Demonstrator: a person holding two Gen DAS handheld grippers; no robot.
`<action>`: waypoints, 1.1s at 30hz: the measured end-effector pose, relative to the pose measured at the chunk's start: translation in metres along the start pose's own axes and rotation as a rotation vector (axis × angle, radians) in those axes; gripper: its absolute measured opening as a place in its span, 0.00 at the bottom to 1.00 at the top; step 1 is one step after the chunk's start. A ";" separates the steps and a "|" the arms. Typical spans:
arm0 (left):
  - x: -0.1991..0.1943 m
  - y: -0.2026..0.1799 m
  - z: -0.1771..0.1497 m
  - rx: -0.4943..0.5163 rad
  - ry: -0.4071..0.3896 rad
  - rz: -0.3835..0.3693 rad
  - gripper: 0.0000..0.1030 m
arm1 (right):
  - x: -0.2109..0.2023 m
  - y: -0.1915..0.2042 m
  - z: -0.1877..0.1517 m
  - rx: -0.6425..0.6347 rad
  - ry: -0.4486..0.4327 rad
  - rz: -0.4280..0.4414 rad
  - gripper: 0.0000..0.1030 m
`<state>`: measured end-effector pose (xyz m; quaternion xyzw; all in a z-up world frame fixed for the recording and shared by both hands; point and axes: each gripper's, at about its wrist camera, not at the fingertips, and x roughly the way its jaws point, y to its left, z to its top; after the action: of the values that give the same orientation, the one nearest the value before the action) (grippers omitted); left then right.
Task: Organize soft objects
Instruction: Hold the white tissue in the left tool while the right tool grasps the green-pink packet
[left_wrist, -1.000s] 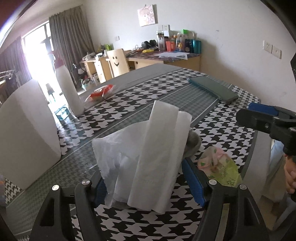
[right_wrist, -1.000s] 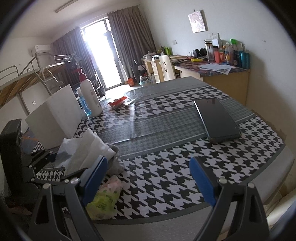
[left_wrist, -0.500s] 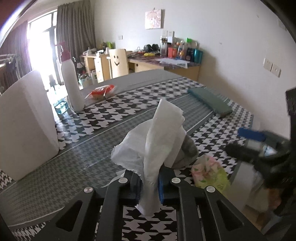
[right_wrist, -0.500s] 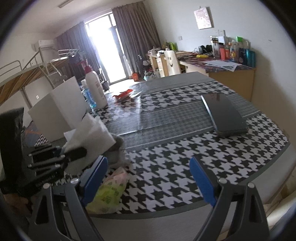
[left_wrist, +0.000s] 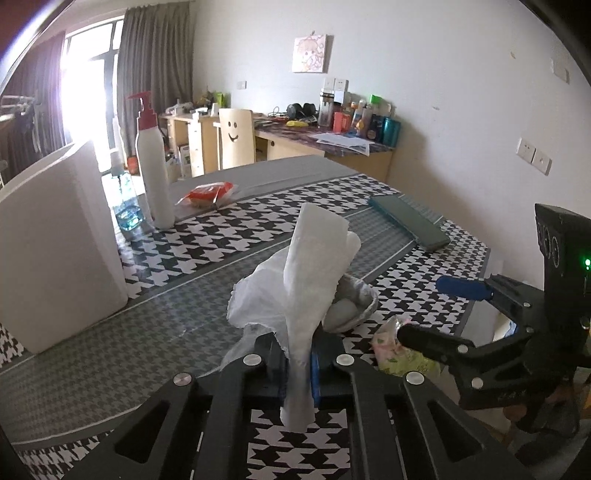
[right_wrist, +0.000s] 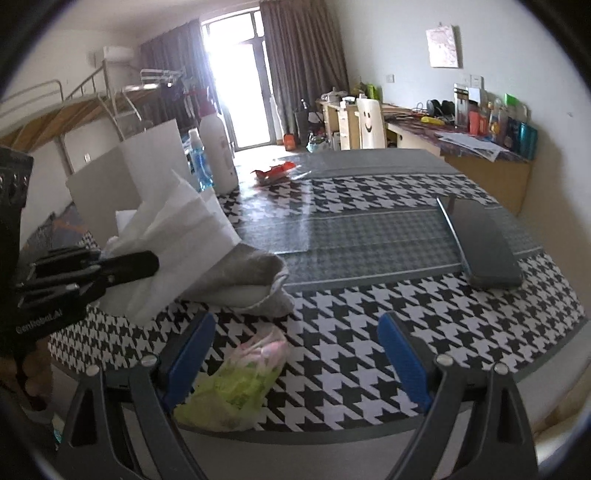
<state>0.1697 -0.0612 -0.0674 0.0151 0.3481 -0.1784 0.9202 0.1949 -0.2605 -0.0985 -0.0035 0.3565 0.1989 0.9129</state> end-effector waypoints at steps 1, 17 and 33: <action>-0.001 0.001 0.000 0.001 -0.002 -0.003 0.09 | 0.001 0.002 -0.001 -0.005 0.009 0.005 0.90; -0.019 0.011 -0.008 -0.028 -0.040 0.027 0.09 | 0.002 0.017 -0.025 0.027 0.114 0.019 0.69; -0.040 0.024 -0.013 -0.060 -0.081 0.045 0.09 | -0.008 0.032 -0.026 0.013 0.118 0.015 0.27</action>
<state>0.1417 -0.0237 -0.0538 -0.0122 0.3152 -0.1477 0.9374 0.1608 -0.2378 -0.1087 -0.0066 0.4112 0.2027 0.8887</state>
